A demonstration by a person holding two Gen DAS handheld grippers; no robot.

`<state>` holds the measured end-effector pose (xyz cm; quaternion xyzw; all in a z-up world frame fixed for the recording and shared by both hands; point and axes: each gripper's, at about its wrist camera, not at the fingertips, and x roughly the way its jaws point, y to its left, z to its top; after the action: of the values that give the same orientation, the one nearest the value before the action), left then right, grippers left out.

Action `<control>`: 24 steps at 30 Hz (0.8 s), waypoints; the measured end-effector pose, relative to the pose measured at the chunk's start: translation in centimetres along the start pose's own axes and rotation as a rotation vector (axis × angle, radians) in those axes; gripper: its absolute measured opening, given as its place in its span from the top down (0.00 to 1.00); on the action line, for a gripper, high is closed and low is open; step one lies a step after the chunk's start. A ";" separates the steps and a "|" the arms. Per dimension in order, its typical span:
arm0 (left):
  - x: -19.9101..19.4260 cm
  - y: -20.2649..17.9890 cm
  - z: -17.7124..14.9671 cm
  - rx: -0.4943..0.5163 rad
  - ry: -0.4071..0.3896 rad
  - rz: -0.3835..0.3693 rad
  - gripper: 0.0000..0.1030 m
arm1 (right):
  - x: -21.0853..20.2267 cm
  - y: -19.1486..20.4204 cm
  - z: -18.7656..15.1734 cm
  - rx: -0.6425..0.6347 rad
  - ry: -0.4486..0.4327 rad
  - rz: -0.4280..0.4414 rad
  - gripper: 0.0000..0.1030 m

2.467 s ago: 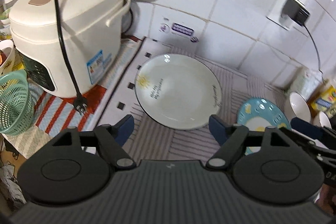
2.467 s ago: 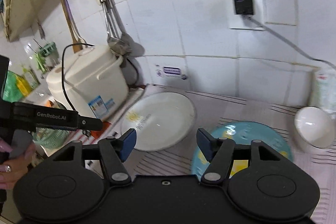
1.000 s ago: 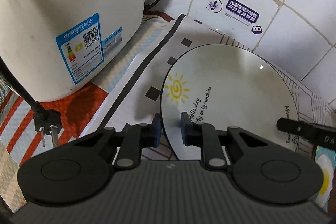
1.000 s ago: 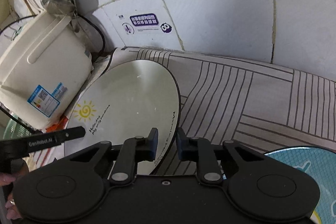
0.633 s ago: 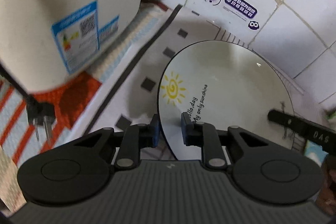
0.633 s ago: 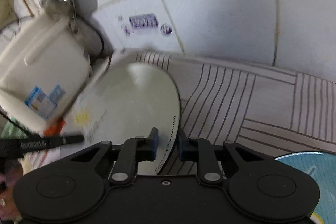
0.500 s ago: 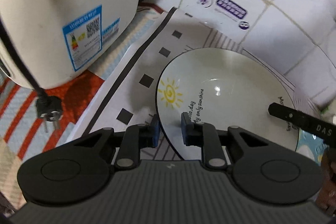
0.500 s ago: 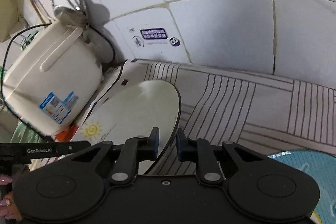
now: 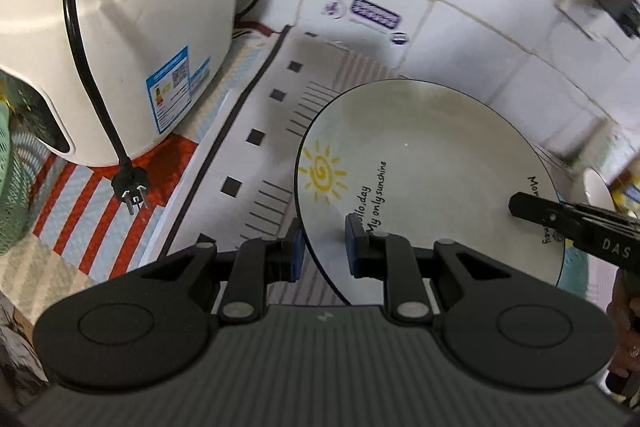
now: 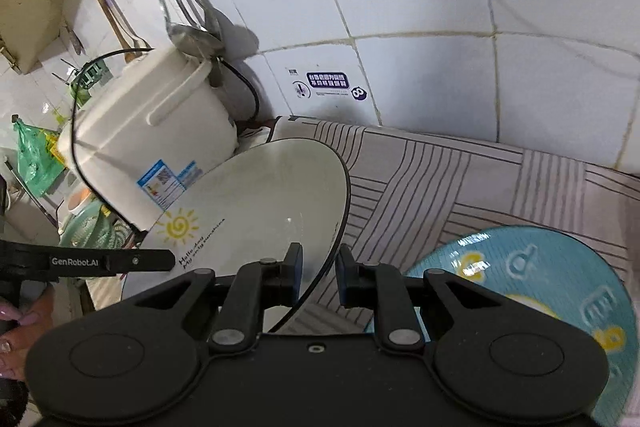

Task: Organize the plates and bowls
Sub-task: 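Carry the sun plate with the left gripper onto the egg plate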

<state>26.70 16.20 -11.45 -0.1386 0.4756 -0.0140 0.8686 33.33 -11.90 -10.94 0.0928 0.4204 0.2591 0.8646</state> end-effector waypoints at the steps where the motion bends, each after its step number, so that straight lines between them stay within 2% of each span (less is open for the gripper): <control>1: -0.5 -0.3 -0.1 0.008 0.000 -0.007 0.82 | -0.8 0.2 -0.1 -0.003 -0.003 -0.007 0.79; 11: -5.0 -4.8 -0.4 0.123 -0.012 -0.107 0.82 | -8.5 0.4 -1.6 0.039 -0.057 -0.070 0.79; 18: -6.4 -8.4 -0.2 0.191 0.008 -0.170 0.82 | -13.3 -0.5 -2.6 0.052 -0.091 -0.122 0.78; 24: -6.4 -11.5 -0.3 0.247 0.044 -0.196 0.82 | -15.8 -2.3 -4.2 0.070 -0.099 -0.140 0.77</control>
<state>24.19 6.04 -3.35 -0.0761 0.4734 -0.1599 0.8629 22.86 -22.42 -3.79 0.1058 0.3915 0.1783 0.8965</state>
